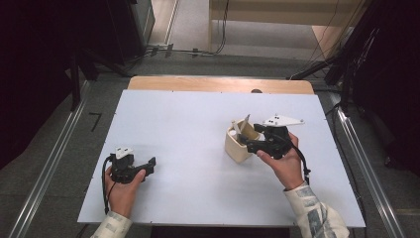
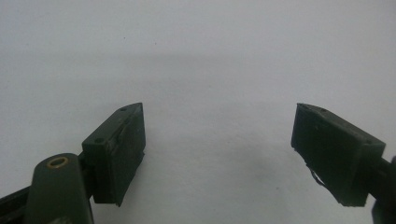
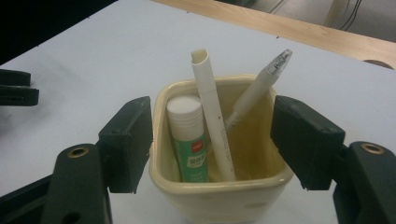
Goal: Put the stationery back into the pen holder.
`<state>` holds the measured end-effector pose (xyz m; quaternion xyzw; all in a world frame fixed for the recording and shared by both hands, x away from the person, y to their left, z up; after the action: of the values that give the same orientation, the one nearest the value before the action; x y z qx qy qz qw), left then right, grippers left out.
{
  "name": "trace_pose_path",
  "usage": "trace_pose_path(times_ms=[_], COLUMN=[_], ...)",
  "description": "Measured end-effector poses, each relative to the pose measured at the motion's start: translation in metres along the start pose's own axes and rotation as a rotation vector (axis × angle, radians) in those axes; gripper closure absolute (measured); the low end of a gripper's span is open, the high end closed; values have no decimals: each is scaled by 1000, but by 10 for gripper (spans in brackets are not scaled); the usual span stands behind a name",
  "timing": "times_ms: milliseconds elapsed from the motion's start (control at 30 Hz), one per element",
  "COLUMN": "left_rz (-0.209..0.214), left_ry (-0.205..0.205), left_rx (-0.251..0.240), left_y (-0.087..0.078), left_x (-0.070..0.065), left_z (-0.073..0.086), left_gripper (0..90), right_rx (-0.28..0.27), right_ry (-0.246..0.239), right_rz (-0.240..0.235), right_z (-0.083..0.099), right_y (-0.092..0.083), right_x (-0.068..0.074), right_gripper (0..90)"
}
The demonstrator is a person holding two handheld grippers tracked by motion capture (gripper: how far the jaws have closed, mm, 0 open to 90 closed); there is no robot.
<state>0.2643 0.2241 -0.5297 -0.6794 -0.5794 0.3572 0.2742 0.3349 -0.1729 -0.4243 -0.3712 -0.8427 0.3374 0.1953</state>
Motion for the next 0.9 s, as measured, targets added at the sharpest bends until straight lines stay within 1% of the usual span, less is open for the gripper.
trace_pose_path(times_ms=[100,167,367,700,900], left_rz=[0,2,0,1,2], left_ry=[-1,0,2,-1,1], left_rx=[-1,-1,1,-2,0], left_y=[0,0,0,0,0], left_x=[0,-1,0,-1,-1], left_z=[0,0,0,0,0], left_gripper=[187,187,187,187,187], right_rx=[-4,-15,-19,-1,9], right_ry=[-3,-11,-16,25,48], right_rz=[-2,11,20,45,65], right_z=[3,7,15,34,47], right_y=[-3,-6,-12,-17,-21], right_x=[-1,-1,-4,-16,-27], right_gripper=[283,285,279,276,271])
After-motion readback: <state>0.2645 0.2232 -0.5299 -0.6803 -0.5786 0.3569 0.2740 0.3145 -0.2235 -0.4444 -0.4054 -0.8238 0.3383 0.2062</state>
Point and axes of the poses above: each handheld gripper's, and its own axes: y roughly forward along the jaws, z roughly out of its underside, x roughly to its left, the point moved 2 cm from there along y, roughly forward along the jaws, and after that the axes turned 12 degrees about x, right-handed, at the moved point
